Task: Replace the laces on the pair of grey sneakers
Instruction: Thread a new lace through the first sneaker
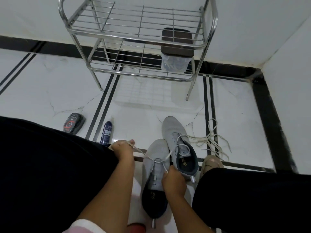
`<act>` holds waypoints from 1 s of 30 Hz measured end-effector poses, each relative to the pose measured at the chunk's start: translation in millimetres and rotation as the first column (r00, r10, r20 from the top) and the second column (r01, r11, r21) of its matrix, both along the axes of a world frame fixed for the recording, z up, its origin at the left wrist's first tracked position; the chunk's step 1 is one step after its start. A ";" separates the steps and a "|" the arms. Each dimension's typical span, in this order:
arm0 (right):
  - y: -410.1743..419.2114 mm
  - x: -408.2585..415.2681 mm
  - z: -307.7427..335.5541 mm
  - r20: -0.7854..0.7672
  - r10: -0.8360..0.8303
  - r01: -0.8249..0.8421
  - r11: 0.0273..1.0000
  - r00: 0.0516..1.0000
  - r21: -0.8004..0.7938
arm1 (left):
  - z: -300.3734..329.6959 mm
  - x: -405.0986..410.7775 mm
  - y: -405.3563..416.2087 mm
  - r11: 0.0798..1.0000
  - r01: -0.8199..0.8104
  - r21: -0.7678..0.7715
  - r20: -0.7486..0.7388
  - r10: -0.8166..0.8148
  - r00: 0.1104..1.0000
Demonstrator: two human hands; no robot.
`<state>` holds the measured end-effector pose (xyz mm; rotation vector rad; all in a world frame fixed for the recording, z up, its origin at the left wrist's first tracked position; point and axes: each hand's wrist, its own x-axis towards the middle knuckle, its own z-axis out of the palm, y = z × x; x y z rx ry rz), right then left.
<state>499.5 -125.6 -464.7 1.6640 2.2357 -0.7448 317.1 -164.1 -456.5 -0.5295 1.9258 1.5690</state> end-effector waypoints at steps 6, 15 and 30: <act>0.6 -2.4 7.0 0.003 -0.018 0.019 0.998 1.000 -0.065 | 82.6 -30.1 7.7 0.973 -0.097 -0.209 -0.473 -0.014 0.881; 0.6 -3.1 10.0 0.013 -0.024 0.026 0.994 1.000 -0.102 | -18.9 53.6 -12.8 0.075 0.683 -0.727 0.051 -0.985 0.163; 6.2 -0.4 15.6 0.010 -0.068 0.069 0.981 0.998 -0.183 | 44.4 -10.0 8.5 0.916 0.114 -0.385 -0.316 -0.247 0.916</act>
